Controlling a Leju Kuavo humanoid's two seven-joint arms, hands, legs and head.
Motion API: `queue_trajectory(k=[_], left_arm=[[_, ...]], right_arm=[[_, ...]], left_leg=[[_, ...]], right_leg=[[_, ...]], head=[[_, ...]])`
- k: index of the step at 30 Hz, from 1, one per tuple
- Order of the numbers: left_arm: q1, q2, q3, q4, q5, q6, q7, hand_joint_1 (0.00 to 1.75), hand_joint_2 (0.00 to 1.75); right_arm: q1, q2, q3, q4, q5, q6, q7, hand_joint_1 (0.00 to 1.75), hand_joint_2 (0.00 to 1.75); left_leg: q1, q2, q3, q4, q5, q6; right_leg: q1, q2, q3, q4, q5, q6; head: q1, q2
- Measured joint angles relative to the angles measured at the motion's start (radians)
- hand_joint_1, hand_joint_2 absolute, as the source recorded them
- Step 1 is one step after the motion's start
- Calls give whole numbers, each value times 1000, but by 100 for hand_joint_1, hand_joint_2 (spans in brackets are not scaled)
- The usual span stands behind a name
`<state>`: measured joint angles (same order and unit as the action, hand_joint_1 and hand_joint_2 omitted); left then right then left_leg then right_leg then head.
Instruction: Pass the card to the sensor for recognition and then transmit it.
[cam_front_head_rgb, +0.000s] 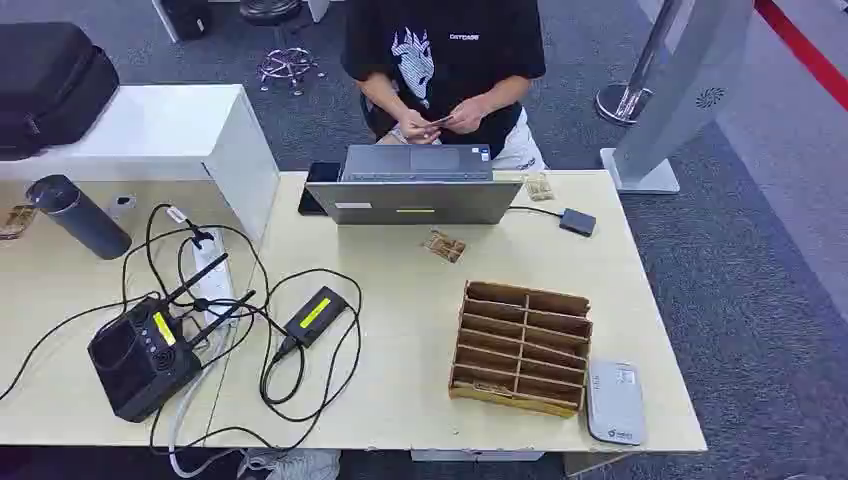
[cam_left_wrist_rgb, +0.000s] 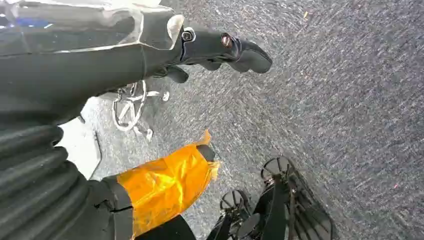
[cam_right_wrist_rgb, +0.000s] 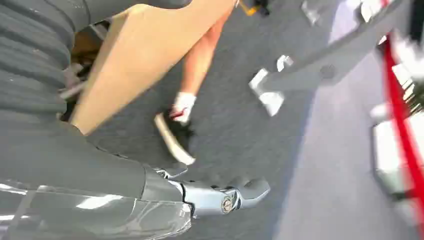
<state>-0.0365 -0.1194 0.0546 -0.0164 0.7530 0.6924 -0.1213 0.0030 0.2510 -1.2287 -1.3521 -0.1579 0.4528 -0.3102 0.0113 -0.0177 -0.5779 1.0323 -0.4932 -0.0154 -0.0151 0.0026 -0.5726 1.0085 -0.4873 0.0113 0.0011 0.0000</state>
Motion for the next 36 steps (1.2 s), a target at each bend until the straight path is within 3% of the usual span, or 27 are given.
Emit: queue_trajectory(k=[20,28,36], left_arm=[[-1,-16,-4,5,-48,-7,0,0,175],[-1,-18,-22,20,-50,-35,0,0,175],[0,-20,-33,31,-50,-47,0,0,175]], right_arm=[[221,76,459,-467,153,-28,-295,0,175],[286,78,616,-528,269,-42,-358,0,175],[350,59,820,-543,384,-175,-376,0,175]], left_leg=[[0,0,0,0,0,0],[0,0,0,0,0,0],[0,0,0,0,0,0]], right_leg=[[0,0,0,0,0,0],[0,0,0,0,0,0],[0,0,0,0,0,0]], head=[[0,0],[0,0],[0,0]])
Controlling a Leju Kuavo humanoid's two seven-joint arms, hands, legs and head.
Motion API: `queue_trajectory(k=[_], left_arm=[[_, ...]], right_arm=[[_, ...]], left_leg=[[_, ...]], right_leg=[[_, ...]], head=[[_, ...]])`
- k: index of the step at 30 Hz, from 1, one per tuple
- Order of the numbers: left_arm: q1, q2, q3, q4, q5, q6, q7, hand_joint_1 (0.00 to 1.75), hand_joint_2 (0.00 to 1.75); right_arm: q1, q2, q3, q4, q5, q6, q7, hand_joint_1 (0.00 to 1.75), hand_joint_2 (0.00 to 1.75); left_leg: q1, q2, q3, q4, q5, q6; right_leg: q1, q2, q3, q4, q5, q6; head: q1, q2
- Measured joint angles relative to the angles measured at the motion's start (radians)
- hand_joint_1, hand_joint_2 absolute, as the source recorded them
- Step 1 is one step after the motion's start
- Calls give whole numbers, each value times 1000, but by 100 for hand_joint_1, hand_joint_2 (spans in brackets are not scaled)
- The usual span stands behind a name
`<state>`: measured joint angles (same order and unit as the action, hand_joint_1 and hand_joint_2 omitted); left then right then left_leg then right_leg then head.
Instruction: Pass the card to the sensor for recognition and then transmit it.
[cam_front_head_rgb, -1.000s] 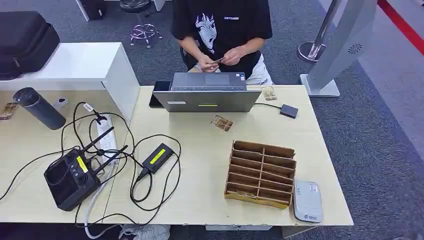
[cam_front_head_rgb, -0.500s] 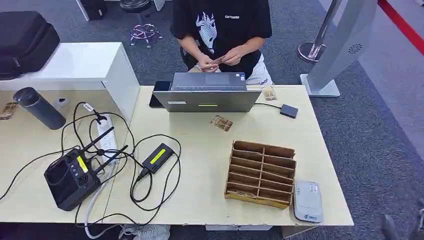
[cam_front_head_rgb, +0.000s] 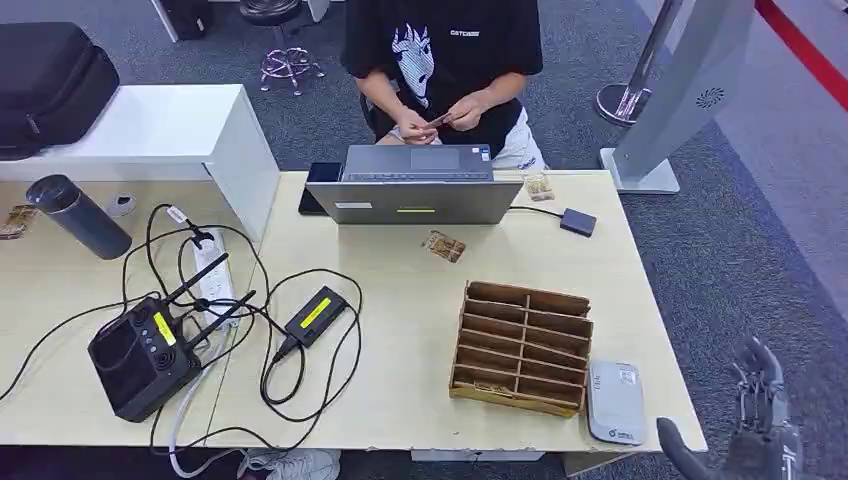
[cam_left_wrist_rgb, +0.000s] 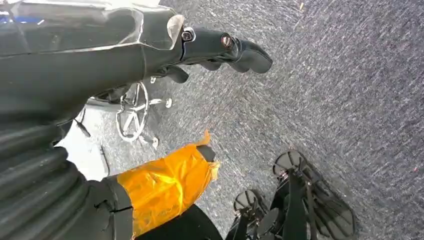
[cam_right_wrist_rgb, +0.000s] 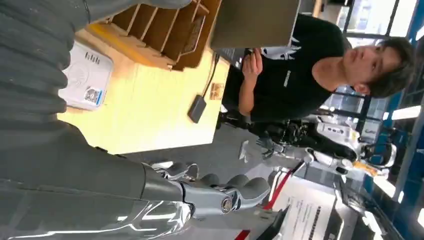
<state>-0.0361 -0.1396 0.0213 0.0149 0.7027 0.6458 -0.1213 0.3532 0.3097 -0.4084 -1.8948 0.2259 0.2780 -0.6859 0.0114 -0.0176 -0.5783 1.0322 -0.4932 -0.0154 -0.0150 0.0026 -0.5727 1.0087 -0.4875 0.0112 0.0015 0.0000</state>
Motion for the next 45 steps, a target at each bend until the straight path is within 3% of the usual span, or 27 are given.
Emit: queue_trajectory(k=[3,10,13,15,17,18,20,24,25,30,35,36,37,38,45], left_arm=[[3,0,-10,3,-2,-5,0,0,175],[7,0,-14,4,-2,-9,0,0,175],[13,1,-21,4,-3,-15,0,0,175],[22,1,-31,4,-14,-32,0,0,175],[34,4,-45,4,-30,-59,0,0,175],[39,6,-53,4,-38,-69,0,0,175],[51,13,-69,4,-55,-95,0,0,175],[75,42,-111,5,-87,-153,0,0,175],[79,50,-122,5,-92,-161,0,0,175],[105,80,-163,8,-109,-189,0,0,175],[119,93,-186,13,-114,-199,0,0,175],[119,95,-188,13,-114,-198,0,0,175],[119,96,-190,13,-114,-198,0,0,175],[119,98,-193,13,-114,-196,0,0,175],[120,99,-198,13,-113,-196,0,0,175]], right_arm=[[11,-19,72,0,47,-77,-3,0,175],[22,-40,150,2,60,-119,-6,0,175],[21,-80,217,4,96,-316,-6,0,175],[0,-118,284,7,170,-518,7,0,175],[-58,-177,366,20,241,-716,66,0,175],[-96,-205,402,32,280,-783,100,0,175],[-185,-255,468,71,353,-844,179,0,175],[-504,-372,588,283,402,-766,456,0,175],[-577,-392,605,341,389,-744,487,0,175],[-876,-447,653,659,292,-660,572,0,175],[-993,-453,685,865,280,-661,586,0,175],[-999,-453,689,885,280,-663,586,7,175],[-1007,-453,694,901,283,-665,585,101,175],[-1016,-453,702,924,287,-669,585,140,175],[-1032,-453,732,983,288,-702,574,161,175]], left_leg=[[0,0,0,0,0,0],[0,0,0,0,0,0],[0,0,-1,0,0,0],[0,1,-2,0,0,0],[0,2,-1,0,0,0],[0,3,0,0,0,0],[0,4,-1,0,1,0],[0,8,-1,0,6,0],[0,6,-1,0,8,-1],[0,-1,-3,0,11,-2],[0,-3,-5,0,12,-1],[0,-5,-6,0,12,-1],[0,-5,-7,0,12,-1],[0,-5,-7,0,12,-1],[0,-5,-8,0,11,-1]], right_leg=[[0,0,0,0,0,0],[0,0,0,0,0,0],[0,0,0,0,0,0],[0,0,0,0,0,0],[0,2,0,0,1,0],[0,3,0,0,1,0],[0,3,1,0,2,0],[0,8,-3,1,9,-1],[0,6,-3,1,9,-1],[0,0,-4,1,10,-1],[0,-1,-5,2,10,-1],[0,-3,-5,2,10,-1],[0,-3,-6,2,10,-1],[0,-3,-7,2,10,-1],[0,-3,-7,2,10,-1]], head=[[0,0],[0,0],[0,0],[0,0],[0,0],[0,0],[0,0],[0,0],[0,0],[0,0],[0,0],[0,0],[0,0],[0,0],[0,0]])
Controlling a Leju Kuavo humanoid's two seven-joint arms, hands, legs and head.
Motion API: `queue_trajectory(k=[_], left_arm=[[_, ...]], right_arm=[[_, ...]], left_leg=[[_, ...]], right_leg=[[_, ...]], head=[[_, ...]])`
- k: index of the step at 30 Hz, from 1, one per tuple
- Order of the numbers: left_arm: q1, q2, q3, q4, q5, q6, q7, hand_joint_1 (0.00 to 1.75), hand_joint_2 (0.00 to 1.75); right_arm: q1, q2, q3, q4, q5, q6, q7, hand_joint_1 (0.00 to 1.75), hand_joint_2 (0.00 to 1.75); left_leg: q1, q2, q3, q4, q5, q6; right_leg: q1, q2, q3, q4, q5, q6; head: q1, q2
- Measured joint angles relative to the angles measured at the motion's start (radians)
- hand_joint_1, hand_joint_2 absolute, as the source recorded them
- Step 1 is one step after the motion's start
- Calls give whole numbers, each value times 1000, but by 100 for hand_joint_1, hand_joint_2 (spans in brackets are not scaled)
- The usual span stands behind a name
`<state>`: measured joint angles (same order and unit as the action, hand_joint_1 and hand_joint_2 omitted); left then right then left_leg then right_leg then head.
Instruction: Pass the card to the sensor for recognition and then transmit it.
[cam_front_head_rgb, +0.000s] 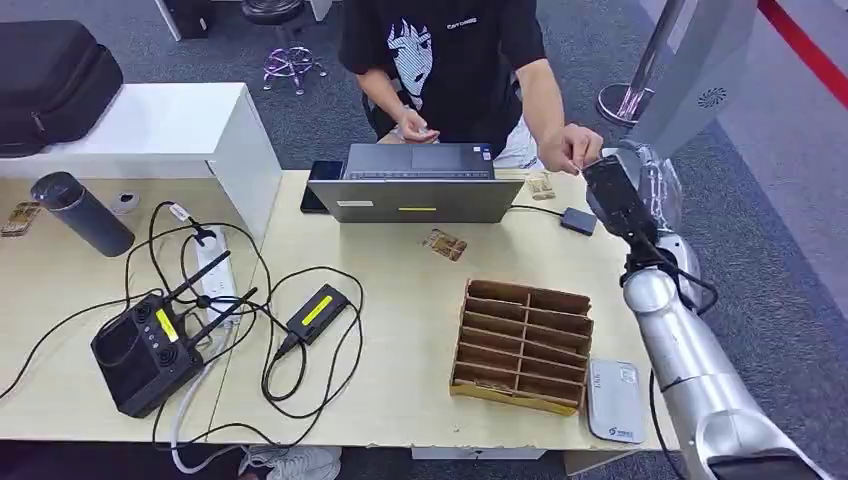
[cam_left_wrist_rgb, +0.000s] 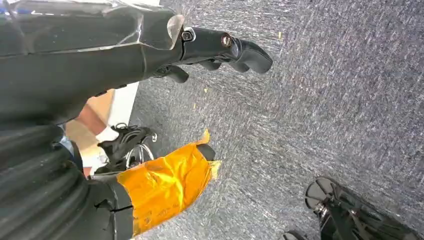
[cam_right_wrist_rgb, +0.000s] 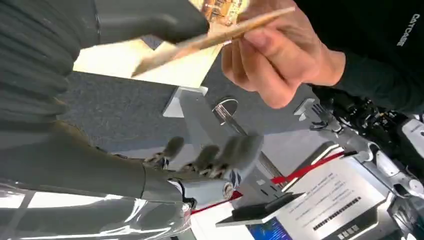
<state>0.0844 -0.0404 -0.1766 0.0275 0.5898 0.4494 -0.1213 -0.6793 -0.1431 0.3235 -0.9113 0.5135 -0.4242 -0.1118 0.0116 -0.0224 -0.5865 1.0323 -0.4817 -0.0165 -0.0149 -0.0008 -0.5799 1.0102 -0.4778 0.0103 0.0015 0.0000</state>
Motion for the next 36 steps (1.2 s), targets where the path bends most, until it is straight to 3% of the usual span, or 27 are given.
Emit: queue_trajectory(k=[2,9,14,20,24,30,32,36], left_arm=[[1,0,-2,0,0,0,0,0,175],[3,-4,-3,0,13,3,0,0,175],[2,-22,-3,0,40,25,0,0,175],[1,-49,1,0,68,42,0,0,175],[-3,-70,18,0,103,61,0,0,175],[-17,-111,44,0,131,84,0,0,175],[-17,-120,50,0,134,91,0,0,175],[-19,-129,60,0,136,92,0,0,175]], right_arm=[[0,0,4,5,-6,-9,-8,175,175],[12,0,10,-17,-76,-47,-65,175,175],[122,-6,10,-164,-174,-51,-135,175,175],[290,-34,6,-385,-274,-38,-149,175,175],[503,-74,5,-611,-317,-38,-233,175,175],[912,-162,1,-920,-268,-143,-374,175,175],[1003,-198,-3,-980,-220,-180,-367,175,175],[1140,-275,-14,-1043,-75,-215,-269,175,175]], left_leg=[[0,0,0,0,0,0],[0,0,0,0,0,0],[0,-1,0,0,-1,0],[0,0,-1,0,-2,0],[0,-7,-1,0,-3,1],[-1,-8,-1,0,-9,2],[-1,-4,1,0,-12,0],[-1,-2,3,0,-12,1]], right_leg=[[0,0,0,0,0,0],[0,0,0,0,0,0],[0,0,-1,-1,-1,0],[0,-1,-2,-1,-1,0],[0,-7,0,-2,-4,2],[-1,-9,2,-2,-9,3],[-1,-3,1,-2,-9,2],[-1,-1,2,-2,-10,2]], head=[[0,0],[0,0],[0,0],[0,0],[0,0],[0,0],[0,0],[0,0]])
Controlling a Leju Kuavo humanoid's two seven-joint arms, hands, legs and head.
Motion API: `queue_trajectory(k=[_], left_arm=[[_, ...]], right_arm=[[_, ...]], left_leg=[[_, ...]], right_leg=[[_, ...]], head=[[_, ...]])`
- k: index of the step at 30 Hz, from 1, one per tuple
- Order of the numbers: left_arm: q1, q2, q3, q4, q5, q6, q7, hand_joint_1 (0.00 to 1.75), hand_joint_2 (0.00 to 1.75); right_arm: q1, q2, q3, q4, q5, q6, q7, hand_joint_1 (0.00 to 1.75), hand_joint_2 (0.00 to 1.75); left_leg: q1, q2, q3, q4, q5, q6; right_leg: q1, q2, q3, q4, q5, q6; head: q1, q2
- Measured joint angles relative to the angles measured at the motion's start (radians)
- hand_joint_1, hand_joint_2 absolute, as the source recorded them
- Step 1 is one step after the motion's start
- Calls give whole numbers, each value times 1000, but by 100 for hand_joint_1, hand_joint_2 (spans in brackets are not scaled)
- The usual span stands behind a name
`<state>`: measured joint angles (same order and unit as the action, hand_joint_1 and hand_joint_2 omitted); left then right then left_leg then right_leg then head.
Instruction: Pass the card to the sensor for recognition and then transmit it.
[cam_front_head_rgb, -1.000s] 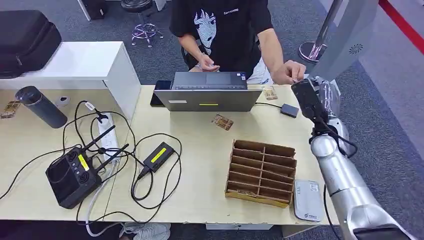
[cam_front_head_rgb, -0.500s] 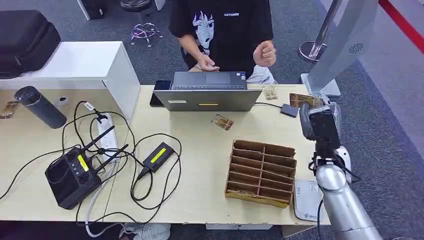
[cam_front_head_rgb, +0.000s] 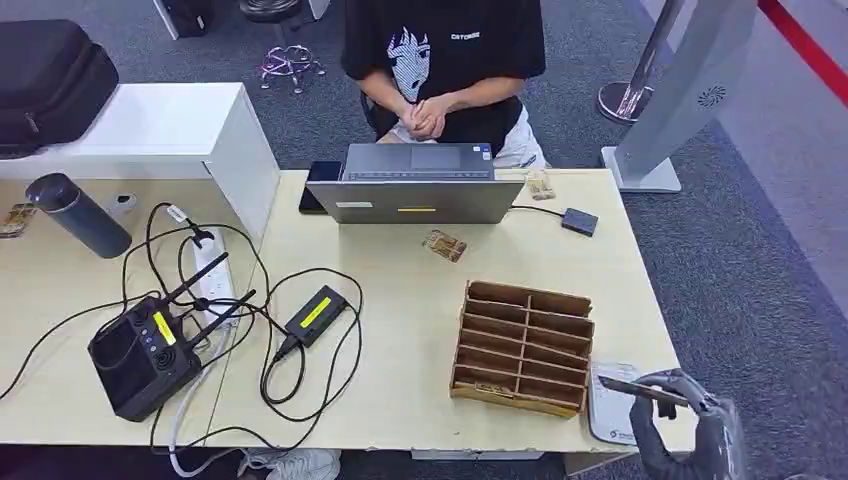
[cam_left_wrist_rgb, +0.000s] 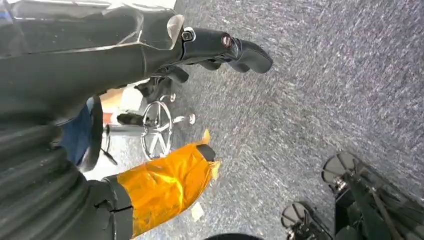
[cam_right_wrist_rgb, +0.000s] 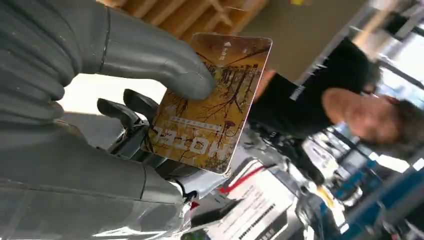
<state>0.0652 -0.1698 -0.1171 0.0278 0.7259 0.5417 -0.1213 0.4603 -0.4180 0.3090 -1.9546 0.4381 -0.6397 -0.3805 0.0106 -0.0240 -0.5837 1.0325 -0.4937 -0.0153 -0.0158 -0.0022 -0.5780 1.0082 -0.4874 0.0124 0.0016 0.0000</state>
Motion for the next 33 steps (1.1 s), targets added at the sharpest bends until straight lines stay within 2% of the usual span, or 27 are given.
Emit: queue_trajectory(k=[3,5,8,11,15,22,27,33], left_arm=[[1,-3,4,0,1,0,0,0,175],[1,-4,5,0,0,-1,0,0,175],[4,-4,5,0,-7,-11,0,0,175],[7,-4,5,0,-15,-21,0,0,175],[11,-4,5,0,-23,-26,0,0,175],[16,-4,5,0,-35,-31,0,0,175],[19,-4,4,0,-38,-33,0,0,175],[19,-4,4,0,-41,-33,0,0,175]], right_arm=[[58,-44,-7,-19,70,-13,78,175,175],[83,-75,-9,-18,131,-13,157,175,175],[95,-122,-10,0,268,-7,344,175,175],[92,-154,-5,33,317,2,427,175,175],[60,-175,10,95,334,5,490,175,175],[-11,-176,43,213,389,-11,570,175,175],[-48,-176,72,265,397,-25,582,175,175],[-85,-175,119,288,412,-44,564,175,175]], left_leg=[[0,0,0,0,0,0],[0,1,0,0,0,0],[0,2,1,0,0,0],[0,2,1,0,0,0],[0,2,2,0,0,0],[0,2,2,0,0,0],[0,2,2,0,0,0],[0,2,2,0,0,0]], right_leg=[[0,0,1,0,0,0],[0,1,1,0,0,0],[0,1,2,0,0,0],[0,1,2,0,0,0],[0,1,3,0,0,0],[0,1,3,0,0,0],[0,1,3,0,0,0],[0,1,3,0,0,0]], head=[[0,0],[0,0],[0,0],[0,0],[0,0],[0,0],[0,0],[0,0]])
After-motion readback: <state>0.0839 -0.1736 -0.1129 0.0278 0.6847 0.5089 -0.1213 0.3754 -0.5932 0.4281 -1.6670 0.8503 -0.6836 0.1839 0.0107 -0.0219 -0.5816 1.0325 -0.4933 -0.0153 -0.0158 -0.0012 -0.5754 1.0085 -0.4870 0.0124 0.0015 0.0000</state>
